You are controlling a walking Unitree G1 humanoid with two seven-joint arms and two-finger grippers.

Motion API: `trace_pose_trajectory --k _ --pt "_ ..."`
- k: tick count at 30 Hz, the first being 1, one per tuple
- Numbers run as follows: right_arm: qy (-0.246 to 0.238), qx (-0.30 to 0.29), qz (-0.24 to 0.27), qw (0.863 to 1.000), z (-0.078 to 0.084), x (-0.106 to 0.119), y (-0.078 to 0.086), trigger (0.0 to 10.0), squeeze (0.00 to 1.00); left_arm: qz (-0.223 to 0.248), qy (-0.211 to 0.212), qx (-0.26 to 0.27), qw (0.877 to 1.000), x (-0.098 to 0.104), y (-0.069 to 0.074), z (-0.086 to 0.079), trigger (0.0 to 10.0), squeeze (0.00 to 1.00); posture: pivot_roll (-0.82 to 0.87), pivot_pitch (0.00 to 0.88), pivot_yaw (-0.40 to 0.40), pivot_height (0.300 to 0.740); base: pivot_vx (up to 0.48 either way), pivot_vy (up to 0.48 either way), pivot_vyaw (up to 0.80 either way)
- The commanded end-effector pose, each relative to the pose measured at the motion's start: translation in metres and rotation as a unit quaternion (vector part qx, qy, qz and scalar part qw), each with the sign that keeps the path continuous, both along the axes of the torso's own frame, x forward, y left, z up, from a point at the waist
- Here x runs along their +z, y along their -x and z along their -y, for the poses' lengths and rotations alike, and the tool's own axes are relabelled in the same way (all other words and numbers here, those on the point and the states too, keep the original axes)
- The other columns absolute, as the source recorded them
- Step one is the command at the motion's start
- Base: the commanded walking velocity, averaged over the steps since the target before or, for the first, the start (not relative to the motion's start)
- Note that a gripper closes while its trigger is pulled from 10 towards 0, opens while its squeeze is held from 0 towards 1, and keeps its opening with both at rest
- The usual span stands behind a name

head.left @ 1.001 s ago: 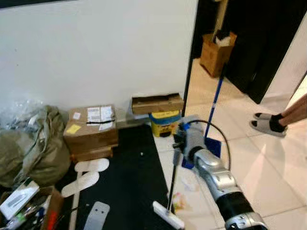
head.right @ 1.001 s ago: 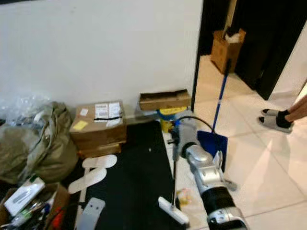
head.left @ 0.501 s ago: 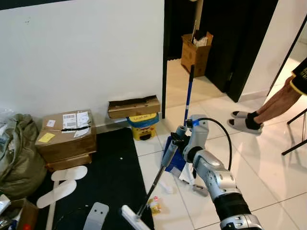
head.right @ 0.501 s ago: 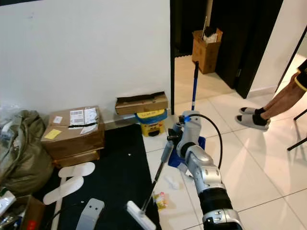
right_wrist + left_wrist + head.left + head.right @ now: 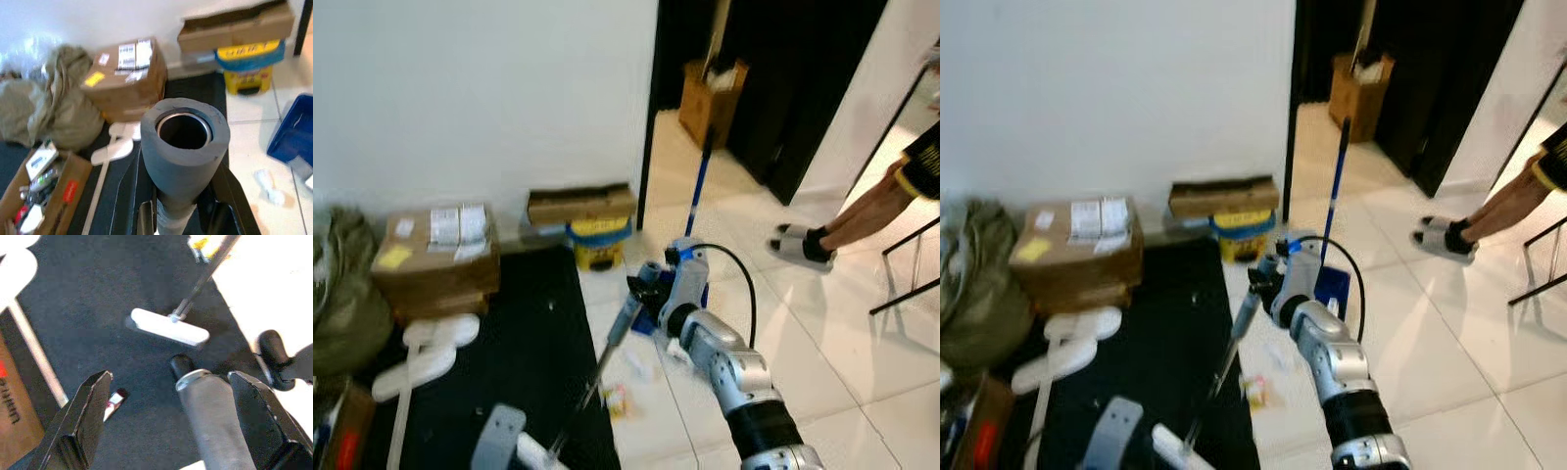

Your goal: Sweep floor

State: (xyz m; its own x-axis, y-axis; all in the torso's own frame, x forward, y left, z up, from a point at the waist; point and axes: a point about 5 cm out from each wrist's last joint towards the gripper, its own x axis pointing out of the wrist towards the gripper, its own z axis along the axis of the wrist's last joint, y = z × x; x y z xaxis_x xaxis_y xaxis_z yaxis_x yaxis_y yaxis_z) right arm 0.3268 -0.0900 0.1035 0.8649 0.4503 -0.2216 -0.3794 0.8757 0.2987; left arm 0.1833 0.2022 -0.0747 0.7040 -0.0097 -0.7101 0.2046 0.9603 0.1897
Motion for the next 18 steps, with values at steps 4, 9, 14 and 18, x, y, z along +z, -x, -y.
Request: trace_pose_trajectory --k 4,9,14,18 --pt "0.018 0.009 0.046 0.999 0.000 0.013 -0.004 10.0 0.00 0.056 -0.028 0.002 0.998 0.016 -0.019 -0.015 10.0 0.00 -0.07 0.216 -0.027 0.740 0.000 0.000 0.00" --pt "0.045 0.022 0.070 0.996 -0.002 0.016 -0.005 10.0 0.00 0.089 -0.031 0.004 0.996 0.025 -0.029 -0.019 10.0 0.00 -0.06 0.230 -0.027 0.740 0.000 0.000 0.00" --pt "0.040 -0.021 0.146 0.988 0.008 0.026 -0.015 10.0 0.00 0.109 -0.036 -0.005 0.993 0.029 -0.030 -0.023 10.0 0.00 -0.02 0.267 -0.010 0.740 0.000 0.000 0.00" --pt "0.069 -0.053 0.189 0.978 0.020 0.032 -0.021 10.0 0.00 0.107 -0.039 -0.018 0.993 0.026 -0.025 -0.022 10.0 0.00 -0.01 0.269 -0.005 0.740 0.000 0.000 0.00"
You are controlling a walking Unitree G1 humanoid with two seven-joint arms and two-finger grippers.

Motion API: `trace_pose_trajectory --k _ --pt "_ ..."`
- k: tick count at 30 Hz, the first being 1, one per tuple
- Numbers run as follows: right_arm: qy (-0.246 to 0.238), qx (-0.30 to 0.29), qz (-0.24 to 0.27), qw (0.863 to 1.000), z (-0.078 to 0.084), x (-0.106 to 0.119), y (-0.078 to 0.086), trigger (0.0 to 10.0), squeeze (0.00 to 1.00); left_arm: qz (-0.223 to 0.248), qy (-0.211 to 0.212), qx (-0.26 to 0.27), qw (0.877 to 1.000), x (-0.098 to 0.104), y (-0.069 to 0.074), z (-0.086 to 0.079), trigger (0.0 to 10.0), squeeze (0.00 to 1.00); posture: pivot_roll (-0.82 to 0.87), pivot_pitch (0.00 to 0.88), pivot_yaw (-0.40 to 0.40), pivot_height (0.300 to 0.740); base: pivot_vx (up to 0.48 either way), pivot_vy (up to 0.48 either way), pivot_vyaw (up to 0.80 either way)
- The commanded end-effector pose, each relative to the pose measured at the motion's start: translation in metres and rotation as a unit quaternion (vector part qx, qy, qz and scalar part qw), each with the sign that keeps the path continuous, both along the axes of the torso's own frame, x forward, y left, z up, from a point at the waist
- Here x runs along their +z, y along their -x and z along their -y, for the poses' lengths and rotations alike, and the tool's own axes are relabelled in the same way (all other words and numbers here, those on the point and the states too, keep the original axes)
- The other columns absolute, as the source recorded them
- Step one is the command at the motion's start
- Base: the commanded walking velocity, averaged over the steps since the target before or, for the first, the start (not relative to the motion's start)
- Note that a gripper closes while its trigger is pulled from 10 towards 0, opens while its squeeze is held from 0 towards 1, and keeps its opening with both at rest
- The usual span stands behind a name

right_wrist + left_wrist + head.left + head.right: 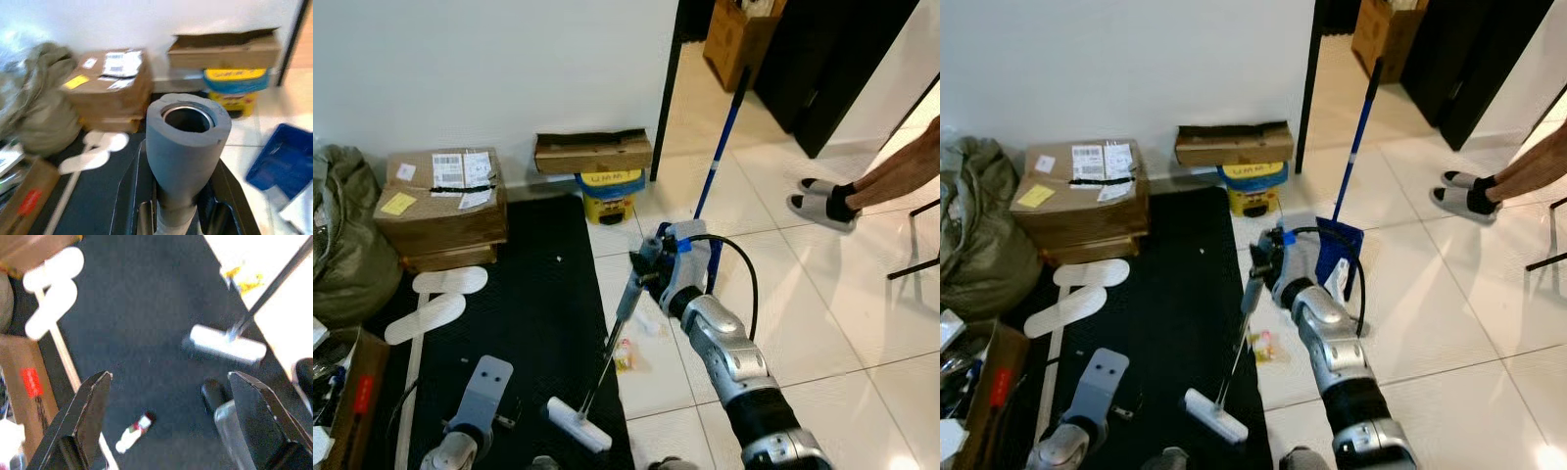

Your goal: Sweep floor

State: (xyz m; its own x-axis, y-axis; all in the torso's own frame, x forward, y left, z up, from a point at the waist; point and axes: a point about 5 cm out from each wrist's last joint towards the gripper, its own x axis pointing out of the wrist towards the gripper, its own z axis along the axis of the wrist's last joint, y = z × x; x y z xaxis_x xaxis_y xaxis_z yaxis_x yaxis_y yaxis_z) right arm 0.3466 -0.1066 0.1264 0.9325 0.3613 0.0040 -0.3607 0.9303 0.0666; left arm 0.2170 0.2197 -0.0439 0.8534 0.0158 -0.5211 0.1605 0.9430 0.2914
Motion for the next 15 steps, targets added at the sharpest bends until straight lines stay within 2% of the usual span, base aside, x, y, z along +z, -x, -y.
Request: trace_pose_trajectory --k 1,2,3,5,6,7,8,9,10,11,13,15 --pt "0.047 -0.032 0.053 0.997 0.013 0.010 -0.005 10.0 0.00 -0.017 -0.012 -0.012 1.000 -0.006 0.013 -0.006 10.0 0.00 0.00 0.275 0.004 0.740 0.000 0.000 0.00" --pt "0.047 -0.032 0.053 0.997 0.013 0.010 -0.005 10.0 0.00 -0.017 -0.012 -0.012 1.000 -0.006 0.013 -0.006 10.0 0.00 0.00 0.275 0.004 0.740 0.000 0.000 0.00" --pt "0.076 -0.044 0.063 0.994 0.020 0.011 -0.007 10.0 0.00 -0.019 -0.013 -0.013 1.000 -0.007 0.016 -0.007 10.0 0.00 0.00 0.277 0.007 0.740 0.000 0.000 0.00" --pt "0.076 -0.044 0.063 0.994 0.020 0.011 -0.007 10.0 0.00 -0.019 -0.013 -0.013 1.000 -0.007 0.016 -0.007 10.0 0.00 0.00 0.277 0.007 0.740 0.000 0.000 0.00" --pt "0.096 -0.056 0.075 0.991 0.027 0.013 -0.009 10.0 0.00 -0.022 -0.014 -0.014 1.000 -0.008 0.019 -0.008 10.0 0.00 0.00 0.279 0.011 0.740 0.000 0.000 0.00" --pt "0.096 -0.056 0.075 0.991 0.027 0.013 -0.009 10.0 0.00 -0.022 -0.014 -0.014 1.000 -0.008 0.019 -0.008 10.0 0.00 0.00 0.279 0.011 0.740 0.000 0.000 0.00" --pt "0.120 -0.082 0.096 0.985 0.038 0.019 -0.012 10.0 0.00 -0.025 -0.015 -0.015 0.999 -0.010 0.023 -0.009 10.0 0.00 0.00 0.281 0.017 0.740 0.000 0.000 0.00" --pt "0.120 -0.082 0.096 0.985 0.038 0.019 -0.012 10.0 0.00 -0.025 -0.015 -0.015 0.999 -0.010 0.023 -0.009 10.0 0.00 0.00 0.281 0.017 0.740 0.000 0.000 0.00" --pt "0.129 -0.104 0.110 0.980 0.048 0.024 -0.014 10.0 0.00 -0.028 -0.015 -0.015 0.999 -0.011 0.025 -0.011 10.0 0.00 0.00 0.280 0.019 0.740 0.000 0.000 0.00" --pt "0.129 -0.104 0.110 0.980 0.048 0.024 -0.014 10.0 0.00 -0.028 -0.015 -0.015 0.999 -0.011 0.025 -0.011 10.0 0.00 0.00 0.280 0.019 0.740 0.000 0.000 0.00" --pt "0.141 -0.133 0.140 0.971 0.063 0.033 -0.017 10.0 0.00 -0.032 -0.016 -0.016 0.999 -0.012 0.029 -0.012 10.0 0.00 0.01 0.278 0.022 0.740 0.000 0.000 0.00" --pt "0.139 -0.139 0.153 0.969 0.067 0.038 -0.019 10.0 0.00 -0.033 -0.015 -0.017 0.999 -0.013 0.031 -0.011 10.0 0.00 0.01 0.275 0.024 0.740 0.000 0.000 0.00"
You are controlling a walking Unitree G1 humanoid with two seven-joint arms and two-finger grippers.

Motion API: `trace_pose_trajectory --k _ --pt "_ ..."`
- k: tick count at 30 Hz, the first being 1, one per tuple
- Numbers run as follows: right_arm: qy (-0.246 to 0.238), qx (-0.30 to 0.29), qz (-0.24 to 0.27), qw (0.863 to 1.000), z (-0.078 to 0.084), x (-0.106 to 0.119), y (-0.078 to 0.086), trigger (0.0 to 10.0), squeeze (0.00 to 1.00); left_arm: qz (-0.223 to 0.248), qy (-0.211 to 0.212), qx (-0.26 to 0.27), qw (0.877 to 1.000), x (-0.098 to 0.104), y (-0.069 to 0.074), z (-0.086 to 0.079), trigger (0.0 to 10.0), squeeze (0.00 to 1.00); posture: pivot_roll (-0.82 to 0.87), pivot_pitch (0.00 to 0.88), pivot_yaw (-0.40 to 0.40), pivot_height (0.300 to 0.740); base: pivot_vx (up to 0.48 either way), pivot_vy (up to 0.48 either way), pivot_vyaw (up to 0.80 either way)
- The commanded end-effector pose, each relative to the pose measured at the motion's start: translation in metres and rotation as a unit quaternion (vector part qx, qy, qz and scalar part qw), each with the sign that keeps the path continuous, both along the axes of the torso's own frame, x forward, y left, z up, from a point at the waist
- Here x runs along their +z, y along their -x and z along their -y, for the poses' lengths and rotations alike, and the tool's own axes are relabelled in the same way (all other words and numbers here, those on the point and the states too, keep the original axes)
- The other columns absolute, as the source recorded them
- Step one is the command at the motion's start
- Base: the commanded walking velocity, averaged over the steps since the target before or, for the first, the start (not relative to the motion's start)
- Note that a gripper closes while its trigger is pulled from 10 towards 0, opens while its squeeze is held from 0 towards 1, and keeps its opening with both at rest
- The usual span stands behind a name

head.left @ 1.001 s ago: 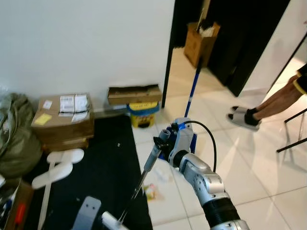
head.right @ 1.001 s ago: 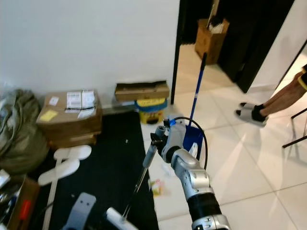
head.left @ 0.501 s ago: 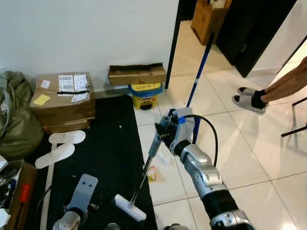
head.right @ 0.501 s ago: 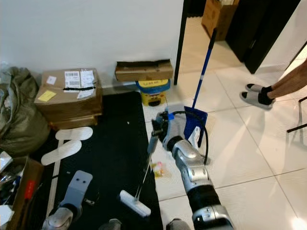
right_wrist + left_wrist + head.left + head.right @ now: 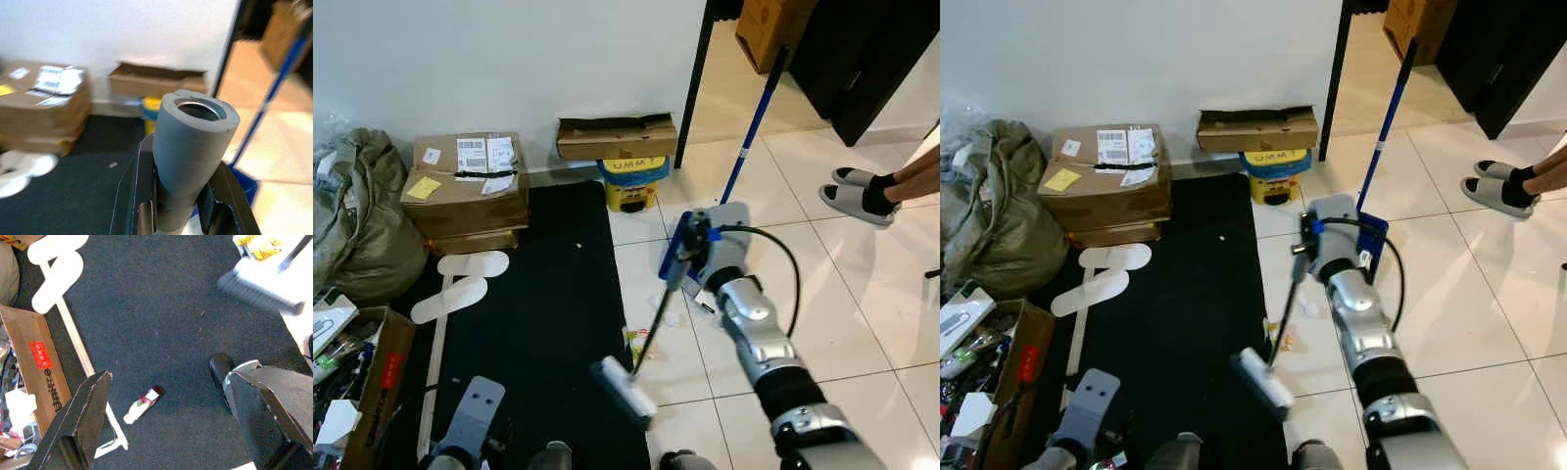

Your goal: Sweep floor

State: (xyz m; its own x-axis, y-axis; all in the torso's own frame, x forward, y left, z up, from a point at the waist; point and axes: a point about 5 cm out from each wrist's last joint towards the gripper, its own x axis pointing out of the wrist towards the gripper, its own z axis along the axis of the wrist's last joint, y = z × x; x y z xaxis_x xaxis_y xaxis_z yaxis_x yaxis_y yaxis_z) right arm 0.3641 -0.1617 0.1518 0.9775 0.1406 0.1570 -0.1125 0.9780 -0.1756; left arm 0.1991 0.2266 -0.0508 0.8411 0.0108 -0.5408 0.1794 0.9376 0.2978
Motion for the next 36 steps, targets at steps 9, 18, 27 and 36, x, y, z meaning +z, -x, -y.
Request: trace_pose_trajectory --k 9,18,27,36 --pt "0.089 0.000 0.119 0.989 0.020 0.043 -0.008 10.0 0.00 -0.027 -0.007 -0.017 0.999 -0.009 0.019 -0.002 10.0 0.00 0.01 0.274 0.026 0.740 0.000 0.000 0.00" --pt "0.111 0.006 0.156 0.982 0.025 0.064 -0.014 10.0 0.00 -0.033 -0.005 -0.018 0.999 -0.012 0.024 0.000 10.0 0.00 0.02 0.271 0.020 0.740 0.000 0.000 0.00" --pt "0.057 0.009 0.185 0.981 0.027 0.083 -0.016 10.0 0.00 -0.053 0.003 -0.019 0.998 -0.017 0.025 0.008 10.0 0.00 -0.01 0.217 0.013 0.740 0.000 0.000 0.00" --pt "-0.035 0.033 0.153 0.987 0.031 0.087 -0.015 10.0 0.00 -0.126 0.032 0.021 0.991 -0.030 0.034 0.015 10.0 0.00 -0.07 0.058 0.007 0.740 0.000 0.000 0.00"
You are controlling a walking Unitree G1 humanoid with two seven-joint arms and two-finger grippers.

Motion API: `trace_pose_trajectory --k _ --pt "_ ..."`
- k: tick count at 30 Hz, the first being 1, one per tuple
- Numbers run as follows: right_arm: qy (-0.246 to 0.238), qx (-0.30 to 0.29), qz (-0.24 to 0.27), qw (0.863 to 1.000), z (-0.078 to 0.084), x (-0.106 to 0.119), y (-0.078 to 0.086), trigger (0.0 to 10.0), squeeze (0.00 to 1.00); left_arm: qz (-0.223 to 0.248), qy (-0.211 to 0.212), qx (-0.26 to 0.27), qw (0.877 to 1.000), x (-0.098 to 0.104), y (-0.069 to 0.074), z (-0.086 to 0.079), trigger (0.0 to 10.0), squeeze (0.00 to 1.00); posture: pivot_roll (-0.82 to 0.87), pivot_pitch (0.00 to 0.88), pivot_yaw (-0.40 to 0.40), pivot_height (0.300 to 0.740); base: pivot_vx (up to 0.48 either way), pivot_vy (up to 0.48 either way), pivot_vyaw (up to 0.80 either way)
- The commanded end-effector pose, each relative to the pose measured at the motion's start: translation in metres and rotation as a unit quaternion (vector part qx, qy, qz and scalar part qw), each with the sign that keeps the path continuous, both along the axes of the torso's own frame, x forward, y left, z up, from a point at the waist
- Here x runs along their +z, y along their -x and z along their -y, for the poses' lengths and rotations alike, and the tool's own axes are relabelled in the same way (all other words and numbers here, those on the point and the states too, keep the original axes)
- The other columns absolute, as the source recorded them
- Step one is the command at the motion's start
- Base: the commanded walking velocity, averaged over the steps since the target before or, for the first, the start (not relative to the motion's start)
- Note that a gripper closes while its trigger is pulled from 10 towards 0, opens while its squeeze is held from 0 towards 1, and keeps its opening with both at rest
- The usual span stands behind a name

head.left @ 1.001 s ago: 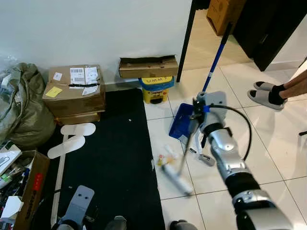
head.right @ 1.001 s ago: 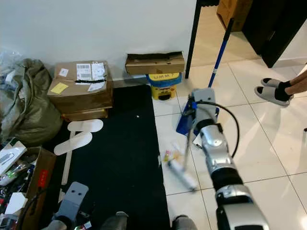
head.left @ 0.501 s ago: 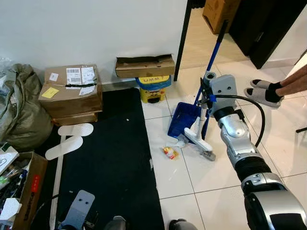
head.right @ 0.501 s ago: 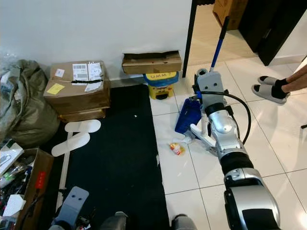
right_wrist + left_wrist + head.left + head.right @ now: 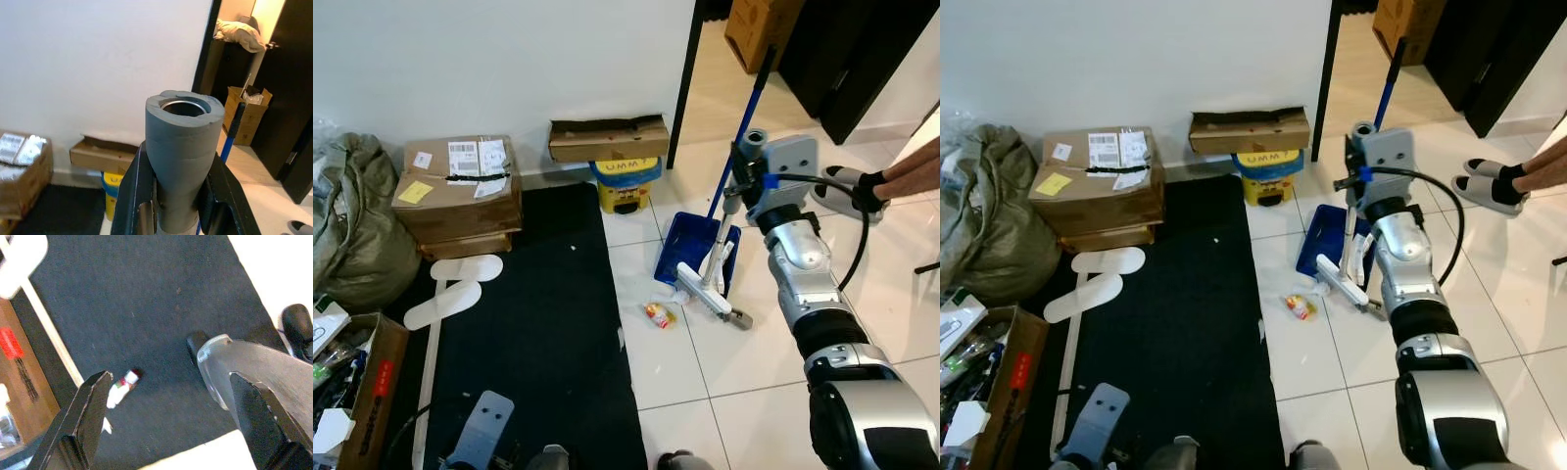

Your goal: Sweep floor

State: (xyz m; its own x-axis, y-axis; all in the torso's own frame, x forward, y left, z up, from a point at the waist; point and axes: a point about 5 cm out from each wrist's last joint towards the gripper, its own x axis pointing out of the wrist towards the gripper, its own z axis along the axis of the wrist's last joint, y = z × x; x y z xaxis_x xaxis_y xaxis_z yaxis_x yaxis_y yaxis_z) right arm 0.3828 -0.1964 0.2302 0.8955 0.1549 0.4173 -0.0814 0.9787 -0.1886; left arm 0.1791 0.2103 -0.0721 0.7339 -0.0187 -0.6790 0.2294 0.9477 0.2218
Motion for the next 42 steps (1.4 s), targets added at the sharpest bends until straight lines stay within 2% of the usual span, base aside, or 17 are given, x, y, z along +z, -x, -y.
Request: trace_pose_trajectory --k 1,8,9,11,12,14,15,16,17,18,20,26,33,38,42 --pt "-0.029 0.042 0.014 0.999 -0.008 0.007 0.006 10.0 0.00 -0.047 0.013 0.034 0.998 -0.010 0.015 -0.002 10.0 0.00 -0.07 0.051 0.006 0.740 0.000 0.000 0.00" --pt "-0.050 0.119 -0.019 0.992 -0.021 0.001 0.014 10.0 0.00 -0.065 0.022 0.061 0.996 -0.012 0.017 -0.002 10.0 0.00 -0.09 0.000 0.000 0.740 0.000 0.000 0.00" --pt "-0.064 0.144 -0.034 0.987 -0.027 -0.002 0.015 10.0 0.00 -0.070 0.027 0.070 0.995 -0.013 0.017 -0.002 10.0 0.00 -0.10 0.000 -0.002 0.740 0.000 0.000 0.00" --pt "-0.073 0.160 -0.043 0.984 -0.030 -0.005 0.016 10.0 0.00 -0.074 0.030 0.075 0.994 -0.013 0.017 -0.001 10.0 0.00 -0.10 0.000 -0.002 0.740 0.000 0.000 0.00" --pt "-0.083 0.180 -0.063 0.978 -0.038 -0.016 0.018 10.0 0.00 -0.077 0.035 0.079 0.993 -0.014 0.016 0.001 10.0 0.00 -0.10 0.000 -0.003 0.740 0.000 -0.266 0.00" --pt "-0.083 0.180 -0.063 0.978 -0.038 -0.016 0.018 10.0 0.00 -0.077 0.035 0.079 0.993 -0.014 0.016 0.001 10.0 0.00 -0.10 0.000 -0.003 0.740 0.000 -0.266 0.00" --pt "-0.081 0.206 -0.088 0.971 -0.048 -0.030 0.021 10.0 0.00 -0.079 0.040 0.083 0.993 -0.014 0.015 0.003 10.0 0.00 -0.10 0.000 -0.009 0.740 0.000 -0.326 0.00" --pt "-0.081 0.206 -0.088 0.971 -0.048 -0.030 0.021 10.0 0.00 -0.079 0.040 0.083 0.993 -0.014 0.015 0.003 10.0 0.00 -0.10 0.000 -0.009 0.740 0.000 -0.326 0.00" --pt "-0.074 0.229 -0.108 0.964 -0.058 -0.045 0.027 10.0 0.00 -0.080 0.044 0.087 0.992 -0.014 0.015 0.004 10.0 0.00 -0.10 0.000 -0.010 0.740 0.000 -0.371 0.00" --pt "-0.074 0.229 -0.108 0.964 -0.058 -0.045 0.027 10.0 0.00 -0.080 0.044 0.087 0.992 -0.014 0.015 0.004 10.0 0.00 -0.10 0.000 -0.010 0.740 0.000 -0.371 0.00" --pt "-0.044 0.265 -0.148 0.952 -0.071 -0.070 0.038 10.0 0.00 -0.083 0.051 0.094 0.991 -0.015 0.015 0.006 10.0 0.00 -0.09 0.000 -0.011 0.740 0.000 -0.444 0.37" --pt "-0.045 0.269 -0.173 0.946 -0.072 -0.081 0.043 10.0 0.00 -0.091 0.053 0.099 0.989 -0.017 0.020 0.005 10.0 0.00 -0.08 0.000 -0.013 0.740 0.000 -0.476 0.76" --pt "-0.039 0.244 -0.191 0.950 -0.065 -0.082 0.039 10.0 0.00 -0.094 0.053 0.100 0.989 -0.017 0.021 0.004 10.0 0.00 -0.08 0.000 -0.018 0.740 0.000 -0.343 0.15" --pt "-0.031 0.252 -0.207 0.945 -0.071 -0.092 0.044 10.0 0.00 -0.090 0.054 0.095 0.990 -0.016 0.016 0.006 10.0 0.00 -0.07 0.000 -0.027 0.740 0.000 0.000 0.00" --pt "-0.027 0.262 -0.214 0.941 -0.076 -0.096 0.048 10.0 0.00 -0.089 0.055 0.095 0.990 -0.016 0.016 0.007 10.0 0.00 -0.07 0.000 -0.037 0.740 0.000 -0.480 0.00"
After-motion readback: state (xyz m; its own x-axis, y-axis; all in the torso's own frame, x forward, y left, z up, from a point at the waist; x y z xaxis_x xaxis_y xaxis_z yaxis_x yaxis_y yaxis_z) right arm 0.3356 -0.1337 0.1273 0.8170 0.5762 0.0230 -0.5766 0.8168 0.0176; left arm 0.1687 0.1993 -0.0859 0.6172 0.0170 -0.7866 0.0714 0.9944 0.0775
